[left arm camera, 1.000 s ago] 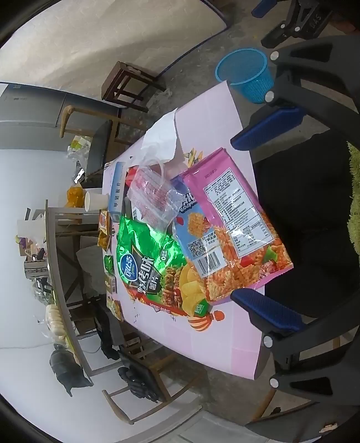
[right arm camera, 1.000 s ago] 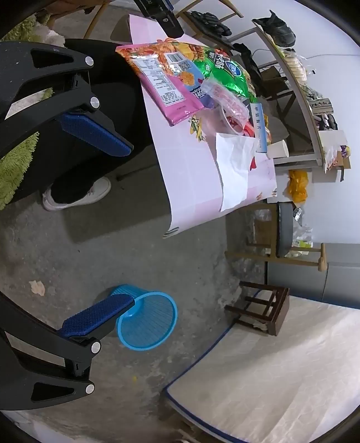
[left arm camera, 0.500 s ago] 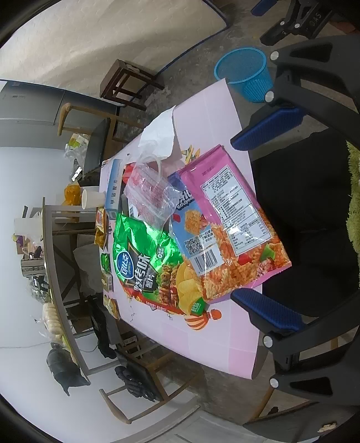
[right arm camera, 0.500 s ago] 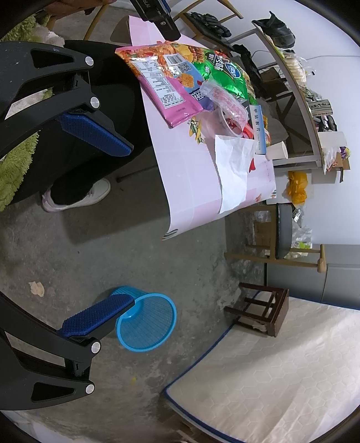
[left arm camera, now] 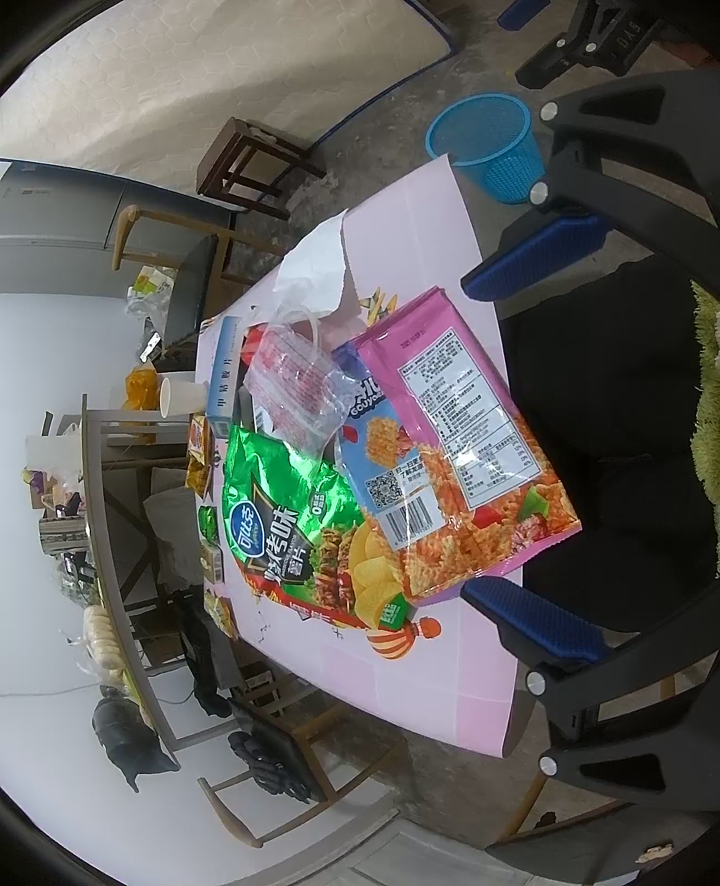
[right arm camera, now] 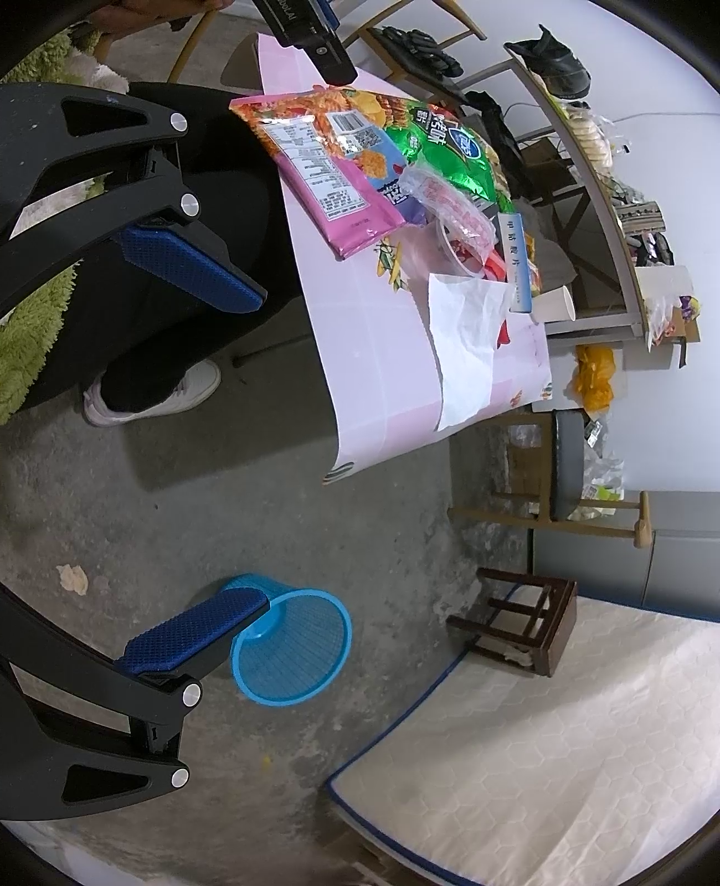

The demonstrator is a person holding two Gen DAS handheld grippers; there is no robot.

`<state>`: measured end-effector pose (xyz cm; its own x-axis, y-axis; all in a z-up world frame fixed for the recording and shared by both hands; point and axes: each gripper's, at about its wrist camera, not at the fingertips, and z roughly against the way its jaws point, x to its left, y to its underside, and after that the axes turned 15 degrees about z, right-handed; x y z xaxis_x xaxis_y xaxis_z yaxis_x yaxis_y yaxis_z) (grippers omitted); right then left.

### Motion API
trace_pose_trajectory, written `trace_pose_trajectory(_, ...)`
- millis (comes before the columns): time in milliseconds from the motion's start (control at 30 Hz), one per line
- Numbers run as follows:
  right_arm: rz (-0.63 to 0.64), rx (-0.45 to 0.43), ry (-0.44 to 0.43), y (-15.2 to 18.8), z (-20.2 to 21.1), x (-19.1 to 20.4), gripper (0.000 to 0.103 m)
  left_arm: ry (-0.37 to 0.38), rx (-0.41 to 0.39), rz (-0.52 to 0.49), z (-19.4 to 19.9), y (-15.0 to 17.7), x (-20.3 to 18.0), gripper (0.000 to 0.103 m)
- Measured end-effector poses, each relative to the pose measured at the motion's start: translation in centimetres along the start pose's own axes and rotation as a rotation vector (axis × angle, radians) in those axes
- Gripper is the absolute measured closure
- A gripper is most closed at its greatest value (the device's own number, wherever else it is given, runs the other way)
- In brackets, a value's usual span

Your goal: Collect trash

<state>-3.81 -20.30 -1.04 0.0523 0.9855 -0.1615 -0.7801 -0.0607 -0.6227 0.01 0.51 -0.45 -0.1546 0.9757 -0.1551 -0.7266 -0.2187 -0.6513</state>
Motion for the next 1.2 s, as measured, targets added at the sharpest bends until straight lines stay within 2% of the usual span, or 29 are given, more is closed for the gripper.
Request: trace_pose_trajectory(1200,0.000,0.000,-0.001,-0.02,-0.38,-0.12,0.008,-0.004,0.004,-0.001,-0.17,0.02,0.14,0.006)
